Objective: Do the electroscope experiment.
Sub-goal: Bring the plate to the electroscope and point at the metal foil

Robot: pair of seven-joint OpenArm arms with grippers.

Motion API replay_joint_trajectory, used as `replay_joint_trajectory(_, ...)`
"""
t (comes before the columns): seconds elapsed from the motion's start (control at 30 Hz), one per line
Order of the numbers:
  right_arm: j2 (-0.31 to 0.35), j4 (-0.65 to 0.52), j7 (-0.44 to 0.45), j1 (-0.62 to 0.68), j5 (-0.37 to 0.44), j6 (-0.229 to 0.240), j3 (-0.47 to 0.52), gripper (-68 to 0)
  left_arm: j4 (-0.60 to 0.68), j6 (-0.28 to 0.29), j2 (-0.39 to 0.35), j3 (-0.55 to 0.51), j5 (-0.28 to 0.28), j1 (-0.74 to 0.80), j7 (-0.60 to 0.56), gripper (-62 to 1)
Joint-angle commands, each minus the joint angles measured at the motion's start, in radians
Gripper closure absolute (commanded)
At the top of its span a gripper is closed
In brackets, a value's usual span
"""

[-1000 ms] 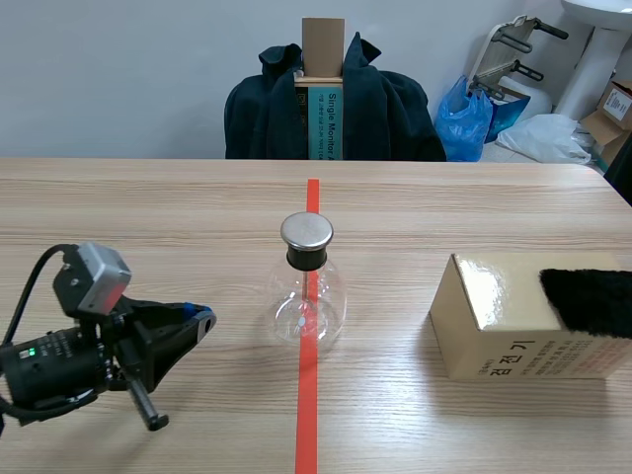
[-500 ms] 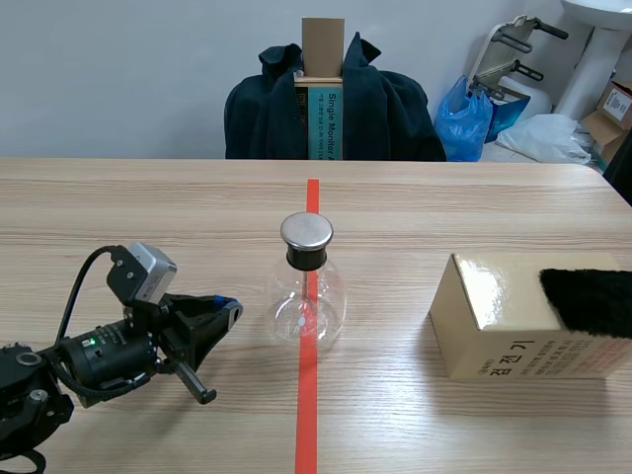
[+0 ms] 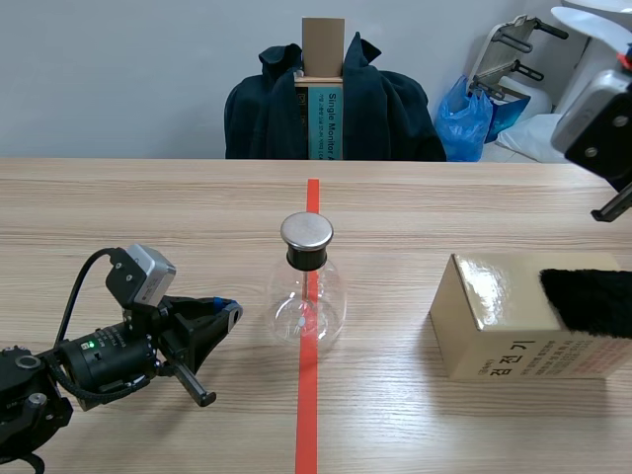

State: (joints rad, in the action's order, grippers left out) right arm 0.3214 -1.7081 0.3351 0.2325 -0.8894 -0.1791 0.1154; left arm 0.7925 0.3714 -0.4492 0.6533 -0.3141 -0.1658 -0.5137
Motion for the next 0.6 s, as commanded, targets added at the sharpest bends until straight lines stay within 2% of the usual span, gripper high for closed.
replay_joint_trajectory(0.0, 0.008, 0.010, 0.013, -0.044, -0.002, -0.014, -0.002, -0.6, 0.024, 0.006, 0.003, -0.003, -0.006, -0.006, -0.018, -3.7)
replay_joint_trajectory(0.07, 0.008, 0.052, 0.029, -0.072, -0.001, -0.015, -0.021, -0.6, 0.024, 0.006, 0.003, -0.003, -0.006, -0.006, -0.018, -3.6)
replay_joint_trajectory(0.33, 0.000, 0.173, 0.103, -0.169, 0.000, -0.064, -0.114, -0.6, 0.024, 0.006, 0.003, -0.003, -0.007, -0.006, -0.018, -3.6)
replay_joint_trajectory(0.57, -0.018, 0.223, 0.124, -0.217, -0.002, -0.072, -0.212, -0.6, 0.024, 0.006, 0.003, -0.003, -0.007, -0.006, -0.023, -3.7)
